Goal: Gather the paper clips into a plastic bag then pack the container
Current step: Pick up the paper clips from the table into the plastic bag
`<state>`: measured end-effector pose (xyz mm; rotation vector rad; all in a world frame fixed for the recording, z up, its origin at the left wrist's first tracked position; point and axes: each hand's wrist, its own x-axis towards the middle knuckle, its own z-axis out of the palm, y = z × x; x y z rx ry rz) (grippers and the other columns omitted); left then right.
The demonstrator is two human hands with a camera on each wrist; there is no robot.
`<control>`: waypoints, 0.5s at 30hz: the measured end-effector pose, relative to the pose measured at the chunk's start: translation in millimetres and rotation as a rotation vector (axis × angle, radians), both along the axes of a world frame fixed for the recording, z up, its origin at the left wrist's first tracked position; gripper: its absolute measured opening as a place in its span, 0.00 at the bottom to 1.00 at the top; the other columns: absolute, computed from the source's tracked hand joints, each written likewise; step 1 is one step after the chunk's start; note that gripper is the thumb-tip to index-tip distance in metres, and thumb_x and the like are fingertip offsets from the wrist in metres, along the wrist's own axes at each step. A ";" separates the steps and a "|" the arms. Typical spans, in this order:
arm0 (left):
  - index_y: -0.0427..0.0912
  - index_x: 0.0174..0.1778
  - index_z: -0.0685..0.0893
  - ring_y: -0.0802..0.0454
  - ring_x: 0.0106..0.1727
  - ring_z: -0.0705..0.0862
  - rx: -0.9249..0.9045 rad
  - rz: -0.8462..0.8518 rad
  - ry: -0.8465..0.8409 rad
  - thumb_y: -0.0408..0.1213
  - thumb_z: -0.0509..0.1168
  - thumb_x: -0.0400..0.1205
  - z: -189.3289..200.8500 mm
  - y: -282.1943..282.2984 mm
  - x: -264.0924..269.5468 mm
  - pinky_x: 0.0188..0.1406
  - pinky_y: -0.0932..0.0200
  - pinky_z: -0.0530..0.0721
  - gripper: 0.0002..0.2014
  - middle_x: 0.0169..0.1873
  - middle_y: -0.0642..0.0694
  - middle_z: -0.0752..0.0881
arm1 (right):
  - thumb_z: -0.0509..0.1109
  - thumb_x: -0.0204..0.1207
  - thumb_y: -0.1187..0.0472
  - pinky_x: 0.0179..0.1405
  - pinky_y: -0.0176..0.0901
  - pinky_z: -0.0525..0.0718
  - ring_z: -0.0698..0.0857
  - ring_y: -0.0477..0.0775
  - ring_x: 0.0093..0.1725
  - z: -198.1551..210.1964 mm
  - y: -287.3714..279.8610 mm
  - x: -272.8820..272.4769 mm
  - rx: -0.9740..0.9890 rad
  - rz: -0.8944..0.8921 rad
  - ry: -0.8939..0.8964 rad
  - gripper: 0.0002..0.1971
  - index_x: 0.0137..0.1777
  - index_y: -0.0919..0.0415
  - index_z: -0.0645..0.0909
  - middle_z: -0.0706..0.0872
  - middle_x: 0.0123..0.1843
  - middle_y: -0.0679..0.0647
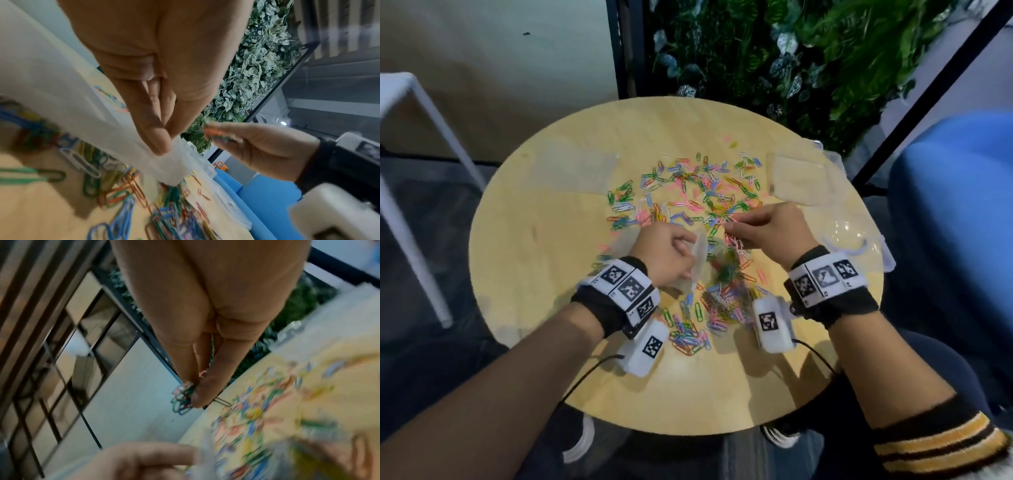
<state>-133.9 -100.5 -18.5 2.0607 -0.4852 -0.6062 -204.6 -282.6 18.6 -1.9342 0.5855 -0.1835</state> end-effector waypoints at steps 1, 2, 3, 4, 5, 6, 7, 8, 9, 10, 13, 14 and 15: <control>0.37 0.62 0.86 0.63 0.22 0.86 0.007 -0.009 0.006 0.24 0.68 0.79 -0.8 -2.1 -1.8 0.26 0.71 0.83 0.16 0.44 0.42 0.88 | 0.81 0.69 0.64 0.33 0.38 0.86 0.87 0.49 0.30 1.2 6.7 -0.4 0.125 0.007 -0.029 0.07 0.43 0.67 0.91 0.91 0.35 0.60; 0.36 0.63 0.86 0.65 0.21 0.85 0.008 -0.015 0.016 0.23 0.67 0.79 -0.4 -3.9 -3.6 0.25 0.73 0.82 0.16 0.44 0.42 0.87 | 0.81 0.69 0.65 0.31 0.34 0.84 0.86 0.46 0.28 2.3 13.4 -0.5 0.203 0.022 -0.042 0.07 0.44 0.68 0.90 0.90 0.34 0.59; 0.36 0.63 0.86 0.67 0.21 0.84 0.009 -0.017 0.014 0.23 0.67 0.79 0.2 -5.5 -4.2 0.24 0.75 0.80 0.16 0.42 0.42 0.87 | 0.80 0.69 0.66 0.30 0.33 0.83 0.85 0.44 0.27 1.0 18.1 0.2 0.242 0.038 -0.053 0.07 0.45 0.69 0.90 0.89 0.33 0.58; 0.36 0.63 0.86 0.69 0.21 0.84 0.008 -0.009 0.005 0.23 0.67 0.79 2.4 -7.1 -4.3 0.24 0.76 0.79 0.17 0.40 0.44 0.88 | 0.80 0.69 0.66 0.31 0.34 0.84 0.84 0.46 0.27 -2.0 21.1 1.6 0.237 0.056 -0.057 0.07 0.45 0.69 0.90 0.89 0.33 0.59; 0.36 0.62 0.87 0.69 0.22 0.84 0.000 0.010 -0.004 0.24 0.67 0.79 4.2 -7.6 -3.4 0.24 0.77 0.79 0.16 0.39 0.45 0.88 | 0.81 0.69 0.65 0.31 0.39 0.86 0.85 0.49 0.28 -7.5 21.8 3.3 0.205 0.075 -0.054 0.07 0.44 0.68 0.91 0.89 0.33 0.61; 0.37 0.61 0.87 0.68 0.22 0.85 -0.018 0.033 0.000 0.24 0.69 0.78 6.9 -7.9 -3.2 0.25 0.76 0.80 0.15 0.37 0.45 0.89 | 0.81 0.69 0.63 0.32 0.45 0.88 0.86 0.53 0.29 -12.0 21.9 3.9 0.144 0.095 -0.042 0.07 0.43 0.67 0.92 0.90 0.34 0.63; 0.37 0.58 0.87 0.67 0.23 0.86 -0.035 0.054 0.008 0.24 0.70 0.78 8.5 -8.0 -2.6 0.27 0.74 0.82 0.13 0.37 0.44 0.90 | 0.81 0.69 0.61 0.33 0.51 0.90 0.86 0.56 0.29 -17.2 21.3 4.4 0.072 0.117 -0.029 0.06 0.41 0.64 0.92 0.91 0.33 0.64; 0.38 0.55 0.87 0.65 0.25 0.88 -0.049 0.068 0.002 0.25 0.71 0.77 10.3 -8.3 -2.3 0.31 0.72 0.85 0.12 0.37 0.44 0.91 | 0.81 0.70 0.59 0.33 0.55 0.89 0.85 0.56 0.28 -21.1 20.5 4.5 0.000 0.135 -0.014 0.06 0.39 0.62 0.93 0.90 0.31 0.63; 0.38 0.56 0.88 0.62 0.28 0.90 -0.060 0.082 -0.009 0.25 0.72 0.76 10.7 -9.1 -2.2 0.36 0.69 0.88 0.13 0.38 0.43 0.92 | 0.81 0.70 0.58 0.34 0.56 0.88 0.85 0.56 0.27 -25.3 19.5 4.4 -0.040 0.140 0.001 0.06 0.38 0.60 0.93 0.90 0.30 0.62; 0.37 0.56 0.88 0.58 0.32 0.91 -0.074 0.098 -0.021 0.25 0.72 0.76 11.4 -8.6 -2.1 0.40 0.65 0.90 0.13 0.38 0.43 0.92 | 0.80 0.71 0.57 0.34 0.57 0.89 0.85 0.55 0.27 -26.6 19.9 4.9 -0.059 0.141 0.018 0.06 0.37 0.60 0.92 0.90 0.29 0.62; 0.40 0.54 0.90 0.53 0.35 0.92 -0.112 0.104 -0.039 0.26 0.72 0.76 13.1 -10.1 -2.2 0.46 0.59 0.91 0.12 0.38 0.42 0.92 | 0.76 0.74 0.58 0.40 0.61 0.90 0.87 0.58 0.30 -31.1 18.7 9.0 -0.049 0.141 0.092 0.09 0.37 0.62 0.92 0.90 0.31 0.63; 0.42 0.53 0.90 0.53 0.35 0.92 -0.120 0.092 -0.048 0.27 0.72 0.76 14.3 -10.9 -2.9 0.46 0.58 0.91 0.12 0.38 0.42 0.92 | 0.74 0.76 0.60 0.41 0.63 0.90 0.87 0.59 0.31 -30.9 20.4 10.7 -0.025 0.144 0.125 0.10 0.38 0.64 0.91 0.90 0.32 0.63; 0.44 0.52 0.91 0.52 0.35 0.92 -0.122 0.082 -0.059 0.27 0.72 0.77 14.1 -11.6 -3.1 0.47 0.58 0.91 0.11 0.38 0.41 0.92 | 0.71 0.77 0.63 0.41 0.62 0.90 0.86 0.58 0.32 -30.0 21.8 11.7 0.050 0.142 0.146 0.09 0.41 0.67 0.91 0.89 0.33 0.64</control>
